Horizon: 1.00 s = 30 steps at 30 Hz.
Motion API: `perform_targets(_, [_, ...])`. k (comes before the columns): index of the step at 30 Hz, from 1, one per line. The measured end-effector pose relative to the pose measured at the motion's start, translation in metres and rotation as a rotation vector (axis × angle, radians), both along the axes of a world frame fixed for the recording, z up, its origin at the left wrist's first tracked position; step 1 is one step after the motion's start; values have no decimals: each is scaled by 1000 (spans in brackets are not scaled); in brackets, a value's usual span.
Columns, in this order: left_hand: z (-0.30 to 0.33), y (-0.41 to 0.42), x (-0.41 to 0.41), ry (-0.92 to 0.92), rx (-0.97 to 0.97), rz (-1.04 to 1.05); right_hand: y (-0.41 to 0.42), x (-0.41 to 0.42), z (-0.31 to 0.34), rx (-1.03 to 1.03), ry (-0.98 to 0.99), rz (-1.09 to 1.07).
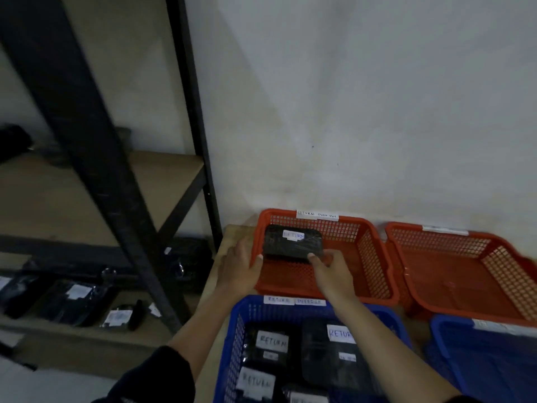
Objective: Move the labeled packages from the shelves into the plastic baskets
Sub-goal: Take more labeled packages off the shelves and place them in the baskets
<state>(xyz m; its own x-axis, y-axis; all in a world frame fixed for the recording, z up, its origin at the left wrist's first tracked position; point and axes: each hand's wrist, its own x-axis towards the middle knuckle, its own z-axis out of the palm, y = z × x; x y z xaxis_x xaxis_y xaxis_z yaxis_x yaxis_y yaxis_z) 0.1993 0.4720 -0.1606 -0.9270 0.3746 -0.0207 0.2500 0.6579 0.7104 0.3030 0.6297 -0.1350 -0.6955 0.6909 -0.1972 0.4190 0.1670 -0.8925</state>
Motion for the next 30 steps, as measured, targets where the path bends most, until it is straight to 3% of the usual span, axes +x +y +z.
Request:
perform_targets(6, [35,-60,53,-78,102,-67,-74,24,33,6,74,84])
perform_targets(17, [51,-252,115,-83,151,72,-253,61,61,15,120,268])
perform_targets(24, [74,-385,93,-26,204,229,-374,19,80,20,144,401])
perform_targets(30, [86,-499,27,31,179,305,-484,-65,98,-20,179,490])
